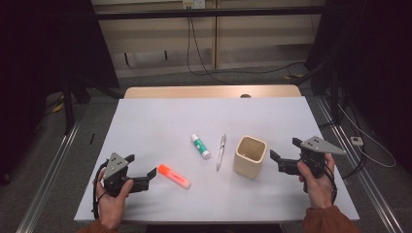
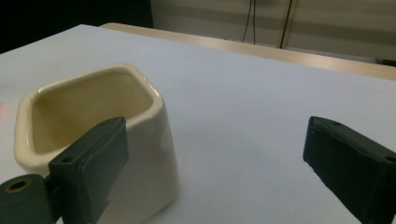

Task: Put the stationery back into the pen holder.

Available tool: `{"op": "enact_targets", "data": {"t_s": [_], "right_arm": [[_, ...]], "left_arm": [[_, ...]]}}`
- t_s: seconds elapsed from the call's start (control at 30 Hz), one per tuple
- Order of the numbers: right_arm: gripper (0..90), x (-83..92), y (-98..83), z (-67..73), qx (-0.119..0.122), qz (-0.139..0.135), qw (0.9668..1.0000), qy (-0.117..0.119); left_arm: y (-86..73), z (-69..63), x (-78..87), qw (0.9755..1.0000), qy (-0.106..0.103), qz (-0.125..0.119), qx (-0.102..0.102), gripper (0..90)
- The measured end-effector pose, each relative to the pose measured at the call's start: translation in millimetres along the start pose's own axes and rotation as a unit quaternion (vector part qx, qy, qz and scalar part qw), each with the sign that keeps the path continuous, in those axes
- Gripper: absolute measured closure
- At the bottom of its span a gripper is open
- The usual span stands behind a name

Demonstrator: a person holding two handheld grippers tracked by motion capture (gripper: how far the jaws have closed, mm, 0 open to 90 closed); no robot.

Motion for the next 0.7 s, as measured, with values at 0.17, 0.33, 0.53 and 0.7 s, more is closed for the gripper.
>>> {"op": "enact_targets", "data": {"t_s": [0.17, 0.33, 0.53, 0.7], "right_arm": [[6.9, 2.3, -21.2, -2.9, -0.006, 0.004, 0.9999, -0.008], [7.0, 3.1, -37.0, -0.2, -0.007, 0.011, 0.9999, -0.008], [7.8, 4.6, -46.8, 10.0, -0.005, 0.019, 0.9997, -0.013], [7.8, 8.3, -53.6, 14.3, -0.010, 0.018, 0.9997, -0.017]], "left_arm": [[1.3, -1.9, -0.8, 0.9999, -0.010, 0.006, 0.001, 8.2], [5.3, -6.4, -2.9, 0.9996, -0.024, 0.011, -0.011, 8.5], [7.5, -12.5, -9.5, 0.9972, -0.061, 0.030, -0.032, 8.7], [11.8, -17.5, -13.4, 0.9960, -0.073, 0.041, -0.030, 8.7]]}}
Point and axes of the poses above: each handheld gripper's, and its own axes: x roughly backward along the jaws, y roughly out of its top, z roughly to its left, the point moved 5 cm from there along -x, roughly forward along the jaws, and after that the axes turned 13 degrees about z, right-handed, at the moved point
